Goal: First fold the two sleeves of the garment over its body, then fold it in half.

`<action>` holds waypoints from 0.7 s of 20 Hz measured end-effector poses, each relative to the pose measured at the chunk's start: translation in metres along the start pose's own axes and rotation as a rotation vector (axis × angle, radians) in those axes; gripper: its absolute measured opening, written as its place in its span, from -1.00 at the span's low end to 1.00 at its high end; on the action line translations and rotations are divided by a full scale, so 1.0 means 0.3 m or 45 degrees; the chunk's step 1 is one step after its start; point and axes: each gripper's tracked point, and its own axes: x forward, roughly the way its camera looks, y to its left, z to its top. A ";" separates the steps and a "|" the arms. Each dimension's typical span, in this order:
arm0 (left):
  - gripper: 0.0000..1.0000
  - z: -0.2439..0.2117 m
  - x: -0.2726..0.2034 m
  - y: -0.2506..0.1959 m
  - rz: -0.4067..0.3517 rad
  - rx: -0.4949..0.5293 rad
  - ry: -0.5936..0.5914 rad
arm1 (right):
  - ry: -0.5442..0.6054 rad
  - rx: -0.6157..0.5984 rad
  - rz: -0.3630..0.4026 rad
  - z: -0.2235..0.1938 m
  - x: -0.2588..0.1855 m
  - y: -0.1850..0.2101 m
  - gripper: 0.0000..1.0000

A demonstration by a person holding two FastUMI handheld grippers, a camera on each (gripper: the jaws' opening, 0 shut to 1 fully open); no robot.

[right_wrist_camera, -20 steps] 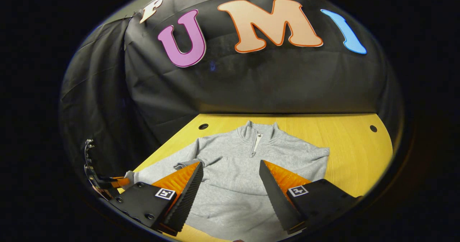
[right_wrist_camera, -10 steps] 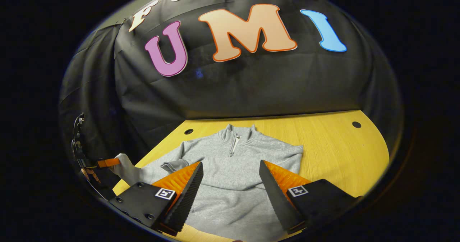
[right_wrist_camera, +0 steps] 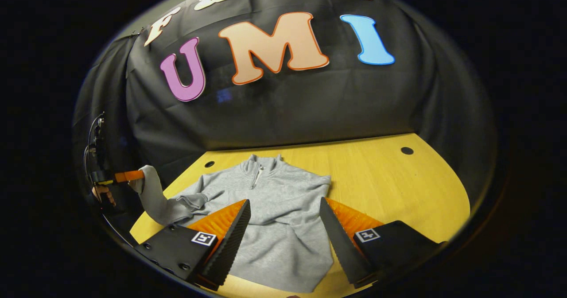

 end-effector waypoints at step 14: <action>-1.00 0.104 0.099 -0.613 -0.369 0.172 -0.042 | -0.024 0.066 -0.152 -0.032 -0.195 -0.254 0.95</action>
